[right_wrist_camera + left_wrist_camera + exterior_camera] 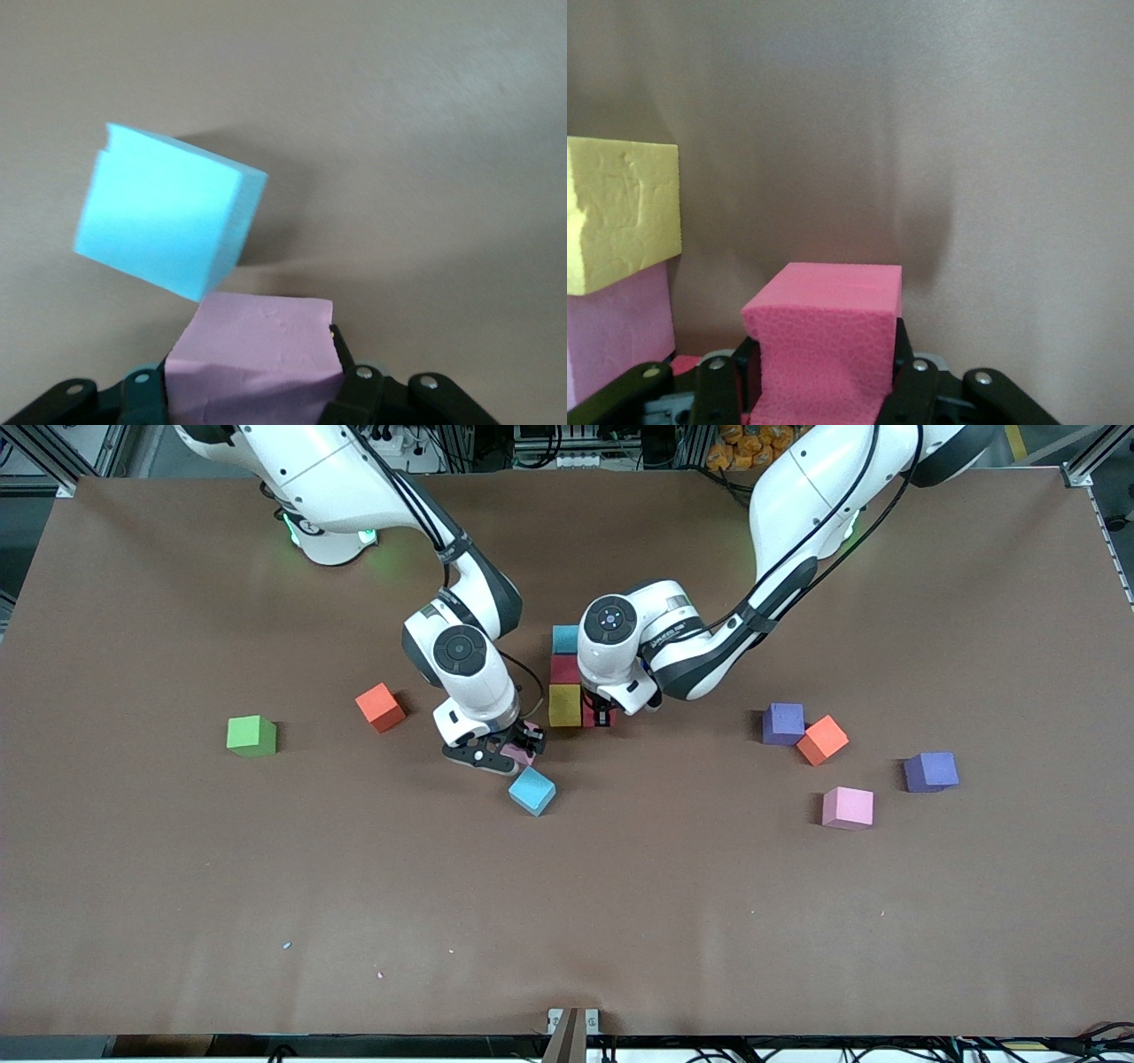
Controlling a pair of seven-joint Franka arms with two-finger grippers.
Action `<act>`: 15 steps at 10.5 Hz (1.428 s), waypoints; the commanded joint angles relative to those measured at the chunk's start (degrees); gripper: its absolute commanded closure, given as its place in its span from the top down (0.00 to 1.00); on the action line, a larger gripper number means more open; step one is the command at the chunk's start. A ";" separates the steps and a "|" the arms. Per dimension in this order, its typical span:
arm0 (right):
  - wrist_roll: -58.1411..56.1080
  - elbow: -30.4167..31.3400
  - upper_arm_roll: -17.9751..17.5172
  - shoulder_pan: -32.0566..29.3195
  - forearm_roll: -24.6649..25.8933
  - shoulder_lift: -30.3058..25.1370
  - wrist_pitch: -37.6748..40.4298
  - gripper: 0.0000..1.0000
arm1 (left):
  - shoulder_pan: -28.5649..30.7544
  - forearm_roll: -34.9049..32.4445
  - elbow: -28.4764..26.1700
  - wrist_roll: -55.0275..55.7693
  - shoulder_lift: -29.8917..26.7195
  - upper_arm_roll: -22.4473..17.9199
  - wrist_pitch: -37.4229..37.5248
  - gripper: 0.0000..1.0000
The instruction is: Arrange 11 blocks into digit 3
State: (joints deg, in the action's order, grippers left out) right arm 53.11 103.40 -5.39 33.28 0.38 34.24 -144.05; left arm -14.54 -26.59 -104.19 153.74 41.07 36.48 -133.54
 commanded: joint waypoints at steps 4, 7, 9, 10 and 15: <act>-10.46 -9.79 0.47 -1.20 0.93 6.01 0.52 0.00 | -1.02 1.28 1.79 0.16 0.86 -0.71 0.39 0.53; -16.02 -10.50 0.91 -1.47 0.85 6.37 0.87 0.00 | -0.76 1.27 1.79 -0.19 0.59 -0.71 0.39 1.00; -15.58 -12.77 0.82 -0.59 0.67 6.36 7.60 0.00 | -0.93 1.19 1.79 -0.19 0.07 -0.62 0.74 1.00; -15.14 -12.96 0.82 -0.41 0.50 6.36 9.03 0.00 | -0.76 0.93 1.79 -0.63 -0.81 -0.45 2.05 1.00; -11.71 -12.52 0.65 1.70 0.41 6.54 9.05 0.00 | 6.58 1.36 -1.44 -4.49 -6.96 7.34 7.94 1.00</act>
State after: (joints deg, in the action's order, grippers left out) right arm 39.83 92.00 -4.57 34.56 0.42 39.82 -135.61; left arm -13.11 -26.59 -102.46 151.70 37.59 40.00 -126.97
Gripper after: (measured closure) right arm 0.405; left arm 0.000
